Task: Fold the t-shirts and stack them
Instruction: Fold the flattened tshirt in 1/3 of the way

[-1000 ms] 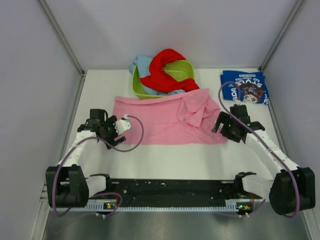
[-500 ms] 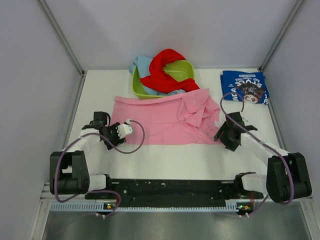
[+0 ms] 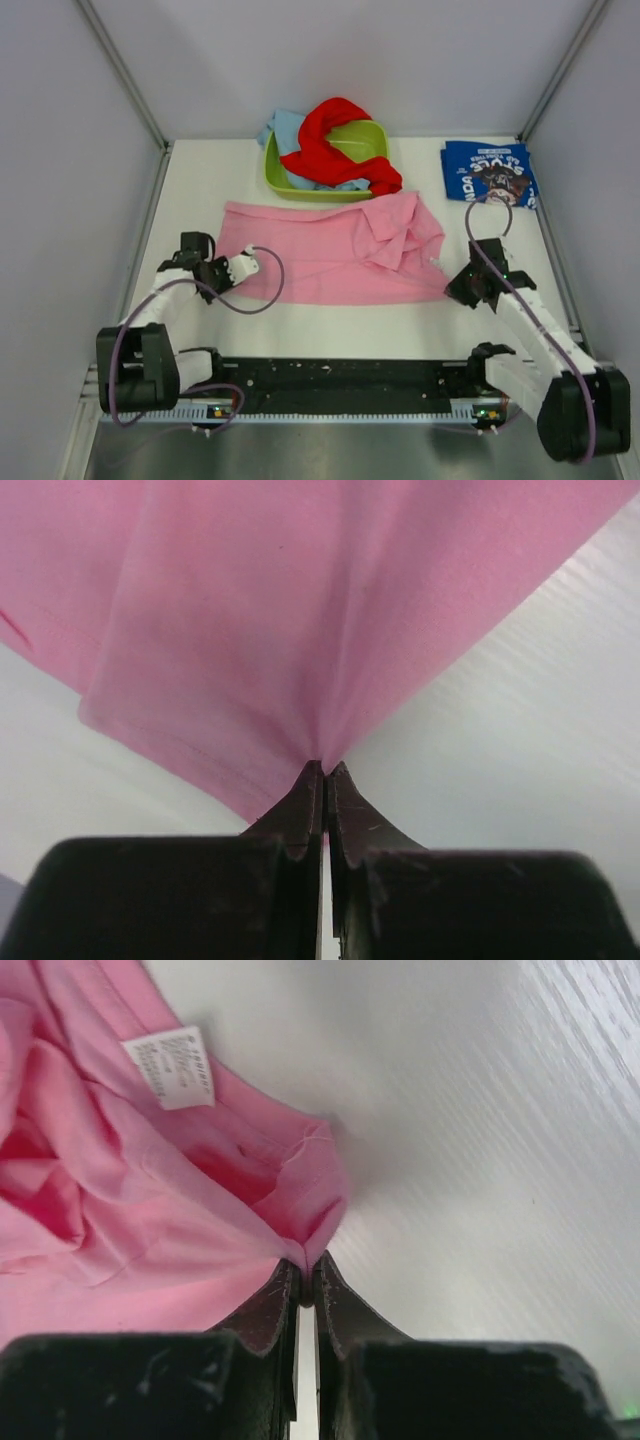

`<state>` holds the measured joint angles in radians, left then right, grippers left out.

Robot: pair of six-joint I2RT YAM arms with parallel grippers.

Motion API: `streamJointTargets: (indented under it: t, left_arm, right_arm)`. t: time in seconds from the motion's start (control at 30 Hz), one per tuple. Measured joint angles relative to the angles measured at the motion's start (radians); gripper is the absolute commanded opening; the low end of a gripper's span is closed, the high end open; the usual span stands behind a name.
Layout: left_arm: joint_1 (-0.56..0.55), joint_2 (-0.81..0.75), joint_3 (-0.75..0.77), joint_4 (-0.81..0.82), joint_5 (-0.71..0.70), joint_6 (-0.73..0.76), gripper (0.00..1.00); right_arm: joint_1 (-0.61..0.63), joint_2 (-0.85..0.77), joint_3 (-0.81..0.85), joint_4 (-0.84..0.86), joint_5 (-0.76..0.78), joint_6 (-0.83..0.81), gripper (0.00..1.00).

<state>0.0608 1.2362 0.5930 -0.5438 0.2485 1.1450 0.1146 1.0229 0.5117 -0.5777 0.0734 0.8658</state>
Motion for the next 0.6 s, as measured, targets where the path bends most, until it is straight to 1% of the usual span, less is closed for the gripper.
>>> streamJointTargets:
  t: [0.13,0.23,0.27,0.3,0.37,0.4,0.43,0.47,0.5,0.53,0.57,0.6]
  left_arm:
    - [0.019,-0.117,-0.004,-0.141,-0.053,-0.017,0.00]
    - [0.026,-0.141,-0.003,-0.241,-0.089,-0.041,0.00]
    - [0.026,-0.139,-0.006,-0.269,-0.103,-0.048,0.04]
    - [0.026,-0.139,-0.010,-0.293,-0.117,-0.053,0.16]
    - [0.028,-0.139,-0.020,-0.328,-0.144,-0.059,0.29]
    - [0.029,-0.139,-0.024,-0.348,-0.162,-0.062,0.38]
    - [0.031,-0.139,-0.026,-0.368,-0.177,-0.063,0.50]
    - [0.033,-0.139,-0.026,-0.385,-0.191,-0.064,0.65]
    - [0.034,-0.139,-0.026,-0.398,-0.201,-0.064,0.70]
    - [0.035,-0.139,-0.024,-0.408,-0.208,-0.060,0.72]
    - [0.035,-0.138,-0.019,-0.421,-0.215,-0.066,0.73]
    - [0.036,-0.138,-0.005,-0.438,-0.220,-0.069,0.73]
  right_arm:
    - [0.000,-0.240,0.005,-0.188,-0.028,0.064,0.00]
    - [0.000,-0.320,0.030,-0.332,-0.047,0.106,0.00]
    - [0.000,-0.323,0.039,-0.373,-0.058,0.116,0.00]
    - [0.000,-0.320,0.041,-0.409,-0.076,0.124,0.00]
    - [0.000,-0.313,0.040,-0.476,-0.111,0.135,0.00]
    - [0.000,-0.312,0.038,-0.509,-0.130,0.134,0.02]
    - [0.000,-0.309,0.038,-0.539,-0.145,0.134,0.12]
    - [0.000,-0.309,0.038,-0.565,-0.158,0.133,0.25]
    - [0.000,-0.308,0.039,-0.590,-0.171,0.133,0.35]
    - [0.000,-0.306,0.042,-0.614,-0.178,0.133,0.45]
    - [0.000,-0.303,0.050,-0.637,-0.181,0.133,0.49]
    - [0.000,-0.299,0.064,-0.645,-0.184,0.143,0.56]
